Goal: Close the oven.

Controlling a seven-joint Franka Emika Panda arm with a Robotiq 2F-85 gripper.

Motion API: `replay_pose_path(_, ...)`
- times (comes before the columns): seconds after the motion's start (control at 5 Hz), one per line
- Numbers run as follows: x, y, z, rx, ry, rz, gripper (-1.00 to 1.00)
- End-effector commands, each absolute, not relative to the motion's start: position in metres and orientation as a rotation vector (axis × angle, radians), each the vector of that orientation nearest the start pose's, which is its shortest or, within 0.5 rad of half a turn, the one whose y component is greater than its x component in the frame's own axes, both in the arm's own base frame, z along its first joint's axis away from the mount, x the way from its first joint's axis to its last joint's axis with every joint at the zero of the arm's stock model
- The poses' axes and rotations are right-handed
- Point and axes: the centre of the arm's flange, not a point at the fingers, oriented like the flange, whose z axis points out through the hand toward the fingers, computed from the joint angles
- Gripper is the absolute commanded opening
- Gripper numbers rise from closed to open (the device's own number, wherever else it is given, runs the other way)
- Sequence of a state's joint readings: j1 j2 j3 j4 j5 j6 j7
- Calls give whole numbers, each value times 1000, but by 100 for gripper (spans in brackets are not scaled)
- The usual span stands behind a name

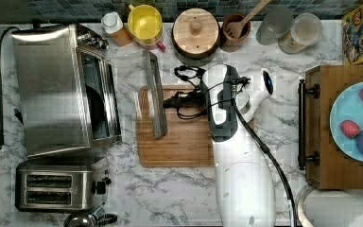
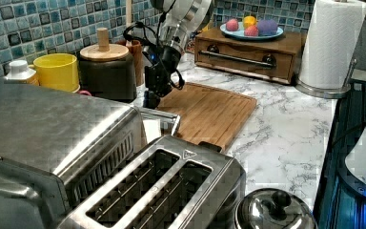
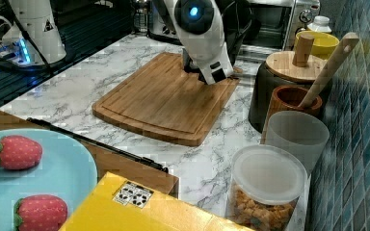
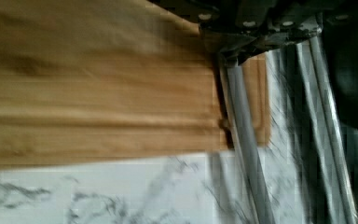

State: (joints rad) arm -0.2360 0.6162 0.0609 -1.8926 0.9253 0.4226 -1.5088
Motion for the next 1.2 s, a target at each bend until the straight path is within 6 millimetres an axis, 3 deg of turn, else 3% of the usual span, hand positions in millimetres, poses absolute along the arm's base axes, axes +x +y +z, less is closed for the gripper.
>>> replay_pose_path(0.2,654,-51,264,-2229,-65,-198,-100)
replay_pose_path(0.4,668,-31,249,-2271,-148,-67,-100)
replay_pose_path(1.0,675,18,223,-2350,-235,101,-100)
replay_pose_path(1.2,675,26,219,-2376,-241,119,-100)
